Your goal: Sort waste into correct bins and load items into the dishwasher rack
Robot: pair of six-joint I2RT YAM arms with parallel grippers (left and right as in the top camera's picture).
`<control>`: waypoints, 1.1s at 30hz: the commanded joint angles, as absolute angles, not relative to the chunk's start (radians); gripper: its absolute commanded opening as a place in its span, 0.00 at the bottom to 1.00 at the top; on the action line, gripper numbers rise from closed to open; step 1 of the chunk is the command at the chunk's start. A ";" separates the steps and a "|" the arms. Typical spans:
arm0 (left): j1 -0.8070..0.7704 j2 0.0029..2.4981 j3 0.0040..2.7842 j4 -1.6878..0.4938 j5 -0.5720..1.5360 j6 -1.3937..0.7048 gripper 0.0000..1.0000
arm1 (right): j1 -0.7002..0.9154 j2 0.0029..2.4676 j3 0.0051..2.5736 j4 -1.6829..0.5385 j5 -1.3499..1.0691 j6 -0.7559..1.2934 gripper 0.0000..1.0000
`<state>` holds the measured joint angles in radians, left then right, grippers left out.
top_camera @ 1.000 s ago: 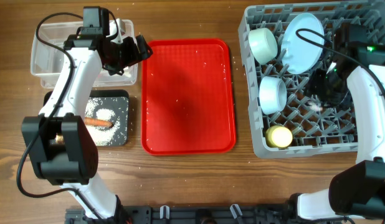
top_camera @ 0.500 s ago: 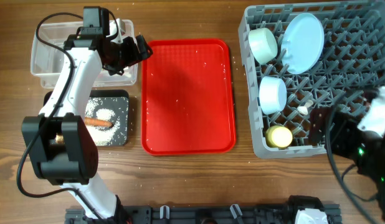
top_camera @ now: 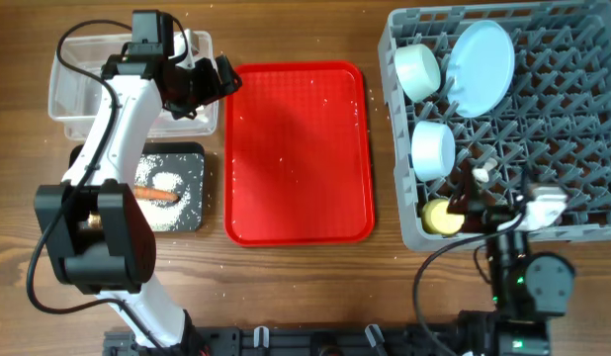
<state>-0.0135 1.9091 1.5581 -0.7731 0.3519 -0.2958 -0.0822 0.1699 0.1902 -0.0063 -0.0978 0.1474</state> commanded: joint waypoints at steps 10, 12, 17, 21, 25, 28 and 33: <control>-0.012 1.894 1.558 -0.770 0.346 -0.300 1.00 | -0.056 0.010 0.005 0.011 -0.136 0.164 1.00; -0.012 1.893 1.558 -0.770 0.346 -0.300 1.00 | -0.056 0.010 0.005 0.011 -0.136 0.164 1.00; -0.012 1.894 1.558 -0.770 0.346 -0.300 1.00 | -0.056 0.010 0.005 0.011 -0.136 0.164 1.00; -0.005 1.893 1.558 -0.770 0.226 -0.300 1.00 | -0.056 0.010 0.005 0.011 -0.136 0.163 1.00; -0.010 1.808 1.558 -0.770 0.226 -0.300 1.00 | -0.056 0.010 0.005 0.011 -0.136 0.164 1.00; -0.032 1.621 1.558 -0.794 0.170 -0.286 1.00 | -0.056 0.010 0.005 0.011 -0.136 0.163 1.00; -0.032 1.236 1.458 -0.761 0.025 -0.285 1.00 | -0.056 0.010 0.005 0.011 -0.136 0.164 1.00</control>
<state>-0.0307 1.3899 1.5459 -0.8326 0.1722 -0.2939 -0.0612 0.0200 0.0078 0.0055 -0.1165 0.1555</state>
